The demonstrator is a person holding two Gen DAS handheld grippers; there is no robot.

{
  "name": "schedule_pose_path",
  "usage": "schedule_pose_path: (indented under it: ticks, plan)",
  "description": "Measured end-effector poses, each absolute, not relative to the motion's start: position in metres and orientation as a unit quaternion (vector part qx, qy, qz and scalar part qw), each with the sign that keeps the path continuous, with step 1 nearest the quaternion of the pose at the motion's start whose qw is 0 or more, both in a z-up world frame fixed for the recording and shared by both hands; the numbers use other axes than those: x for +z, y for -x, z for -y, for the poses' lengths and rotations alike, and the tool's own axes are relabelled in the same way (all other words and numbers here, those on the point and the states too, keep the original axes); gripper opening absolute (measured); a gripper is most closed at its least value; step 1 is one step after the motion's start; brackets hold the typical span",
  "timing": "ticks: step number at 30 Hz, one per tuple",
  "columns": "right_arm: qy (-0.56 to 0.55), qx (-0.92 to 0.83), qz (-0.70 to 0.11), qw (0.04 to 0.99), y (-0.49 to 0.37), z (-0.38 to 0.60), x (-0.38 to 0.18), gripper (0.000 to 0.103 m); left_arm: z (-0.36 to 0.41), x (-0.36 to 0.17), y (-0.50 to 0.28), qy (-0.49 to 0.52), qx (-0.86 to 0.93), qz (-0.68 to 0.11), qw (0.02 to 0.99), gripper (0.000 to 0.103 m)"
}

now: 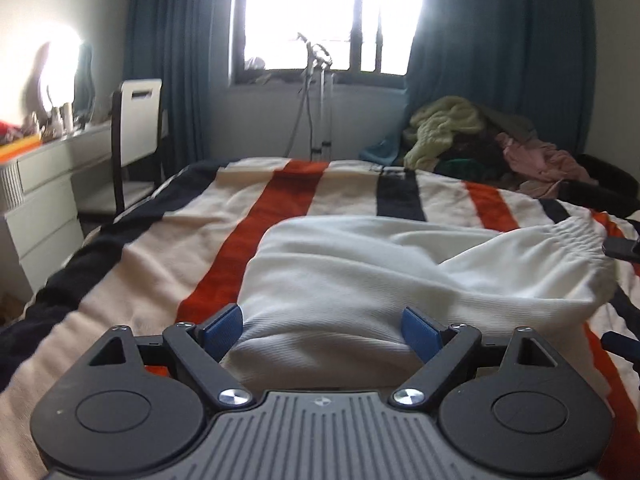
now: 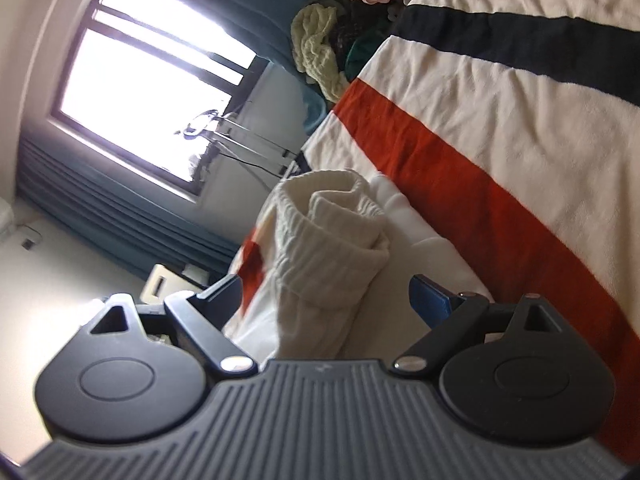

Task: Fold clothes

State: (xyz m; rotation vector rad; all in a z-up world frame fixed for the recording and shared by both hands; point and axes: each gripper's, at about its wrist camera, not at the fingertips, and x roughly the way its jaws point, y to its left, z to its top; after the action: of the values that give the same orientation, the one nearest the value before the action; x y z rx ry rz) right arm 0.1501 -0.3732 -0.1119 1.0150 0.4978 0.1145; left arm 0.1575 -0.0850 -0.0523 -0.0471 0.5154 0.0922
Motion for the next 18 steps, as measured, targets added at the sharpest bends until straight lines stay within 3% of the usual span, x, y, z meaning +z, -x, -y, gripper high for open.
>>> schedule_pose_path:
  ticks: [6, 9, 13, 18]
  plan:
    - [-0.444, 0.022, -0.248, 0.861, -0.165, 0.364, -0.119, 0.087, 0.074, -0.059, -0.160, 0.045, 0.043, -0.273, 0.960, 0.090]
    - [-0.421, 0.012, -0.252, 0.872, -0.171, 0.361, -0.120, 0.075, 0.074, -0.060, -0.159, 0.040, 0.045, -0.276, 0.959, 0.090]
    - [-0.399, 0.007, -0.253, 0.881, -0.172, 0.360, -0.117, 0.052, 0.075, -0.060, -0.156, 0.038, 0.045, -0.279, 0.958, 0.091]
    - [-0.370, 0.028, -0.221, 0.902, -0.165, 0.359, -0.101, 0.045, 0.075, -0.059, -0.153, 0.043, 0.046, -0.283, 0.957, 0.091]
